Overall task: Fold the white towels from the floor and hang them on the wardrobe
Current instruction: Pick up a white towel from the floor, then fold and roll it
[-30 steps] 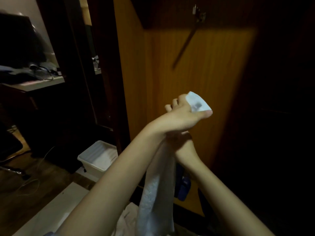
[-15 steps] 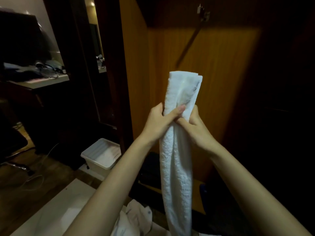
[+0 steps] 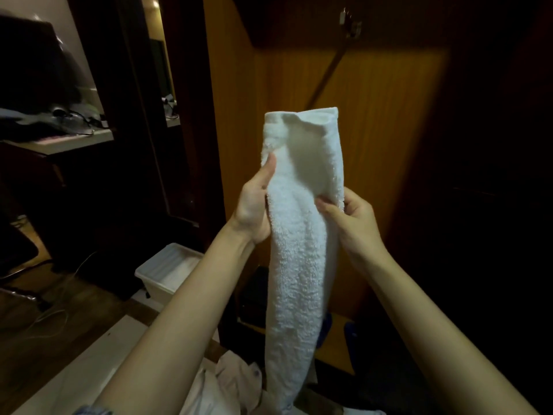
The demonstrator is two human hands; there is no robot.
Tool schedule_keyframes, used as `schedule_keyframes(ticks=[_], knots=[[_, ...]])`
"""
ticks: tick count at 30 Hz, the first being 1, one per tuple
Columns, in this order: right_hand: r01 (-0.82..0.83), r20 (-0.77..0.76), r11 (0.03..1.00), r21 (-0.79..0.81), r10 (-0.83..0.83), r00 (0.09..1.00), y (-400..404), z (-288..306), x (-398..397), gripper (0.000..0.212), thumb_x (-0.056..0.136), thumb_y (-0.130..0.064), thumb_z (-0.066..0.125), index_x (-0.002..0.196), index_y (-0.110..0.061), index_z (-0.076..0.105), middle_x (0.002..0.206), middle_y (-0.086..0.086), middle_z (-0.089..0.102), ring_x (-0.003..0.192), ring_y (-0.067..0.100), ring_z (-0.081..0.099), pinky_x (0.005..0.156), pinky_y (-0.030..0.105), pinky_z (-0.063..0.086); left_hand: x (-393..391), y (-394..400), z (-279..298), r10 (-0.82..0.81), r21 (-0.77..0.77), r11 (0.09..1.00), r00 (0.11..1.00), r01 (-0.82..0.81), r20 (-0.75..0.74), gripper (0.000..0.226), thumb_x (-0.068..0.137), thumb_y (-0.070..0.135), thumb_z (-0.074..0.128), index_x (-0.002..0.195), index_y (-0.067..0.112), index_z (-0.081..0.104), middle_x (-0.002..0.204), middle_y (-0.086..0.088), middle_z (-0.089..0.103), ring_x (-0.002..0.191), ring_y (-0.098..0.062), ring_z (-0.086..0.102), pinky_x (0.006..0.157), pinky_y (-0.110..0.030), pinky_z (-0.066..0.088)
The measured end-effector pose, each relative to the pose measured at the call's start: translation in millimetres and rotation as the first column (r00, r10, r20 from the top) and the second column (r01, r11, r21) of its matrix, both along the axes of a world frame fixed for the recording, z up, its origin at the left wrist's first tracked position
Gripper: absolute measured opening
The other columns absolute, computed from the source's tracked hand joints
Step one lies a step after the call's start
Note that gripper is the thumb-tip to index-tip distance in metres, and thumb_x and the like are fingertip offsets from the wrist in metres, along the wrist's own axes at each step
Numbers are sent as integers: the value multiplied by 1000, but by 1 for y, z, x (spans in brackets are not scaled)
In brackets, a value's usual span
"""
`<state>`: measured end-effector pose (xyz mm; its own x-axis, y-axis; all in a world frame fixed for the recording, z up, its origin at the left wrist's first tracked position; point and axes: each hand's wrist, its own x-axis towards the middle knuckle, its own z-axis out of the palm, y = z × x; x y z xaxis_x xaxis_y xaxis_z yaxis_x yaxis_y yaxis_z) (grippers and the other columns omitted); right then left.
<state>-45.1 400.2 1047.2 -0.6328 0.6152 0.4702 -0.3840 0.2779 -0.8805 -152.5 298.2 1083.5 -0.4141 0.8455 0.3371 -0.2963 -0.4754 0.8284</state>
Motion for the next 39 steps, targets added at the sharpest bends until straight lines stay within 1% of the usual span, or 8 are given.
schedule_keyframes(ticks=[4,7,12,16,23,28,34,39], knots=[[-2,-19,997,-83,0,1000,-6,2,-5,11,86,-7,64,91,-16,67,84,-4,72,78,8,69,64,19,52,-3,3,2,52,-42,997,991,-58,-123,29,79,25,71,104,13,62,92,0,74,89,-16,70,74,-30,57],[-5,-38,995,-102,1,999,-6,5,-5,12,84,-12,67,96,-11,67,91,1,73,83,16,71,67,23,54,-8,6,3,139,-40,988,971,-150,-195,15,88,3,60,100,12,62,87,1,73,85,-16,70,74,-31,58],[-51,27,991,-122,55,998,-6,-10,0,39,71,-19,77,106,-11,61,98,0,71,83,12,70,66,21,54,-14,11,14,174,4,984,969,-176,-175,13,90,10,58,103,10,62,95,-5,70,91,-22,69,85,-40,56],[34,94,991,-133,-21,995,-14,-47,-2,26,77,-7,74,100,-16,65,91,-7,74,83,10,71,66,20,53,-18,19,20,225,41,974,951,-222,-213,12,91,10,57,101,11,63,93,-3,71,90,-19,68,84,-38,56],[504,16,781,370,-548,836,-17,-58,-22,58,78,-10,73,131,-15,53,110,-4,57,93,-7,46,82,-2,34,-17,39,5,340,64,940,937,-335,-81,11,88,11,59,96,12,66,93,-7,68,91,-24,64,89,-46,51],[500,-91,717,485,-527,845,-25,-55,-30,80,72,-6,65,146,-10,34,105,6,55,84,2,46,75,4,38,-11,40,5,405,87,913,910,-398,-85,8,92,10,57,89,12,65,82,-2,67,80,-17,64,78,-38,53],[534,-178,727,432,-511,841,-19,-32,-32,81,71,-9,64,145,-7,32,106,10,54,84,-3,42,75,-2,36,-8,36,3,337,124,939,931,-320,-144,12,88,12,60,98,9,66,93,-7,68,93,-24,65,84,-40,53],[519,-190,715,468,-492,850,-15,-23,-31,79,69,-14,63,143,-4,36,107,13,57,86,2,47,75,-2,37,6,35,3,378,104,926,908,-364,-184,13,88,4,57,84,12,67,78,2,71,80,-13,68,69,-27,55]])
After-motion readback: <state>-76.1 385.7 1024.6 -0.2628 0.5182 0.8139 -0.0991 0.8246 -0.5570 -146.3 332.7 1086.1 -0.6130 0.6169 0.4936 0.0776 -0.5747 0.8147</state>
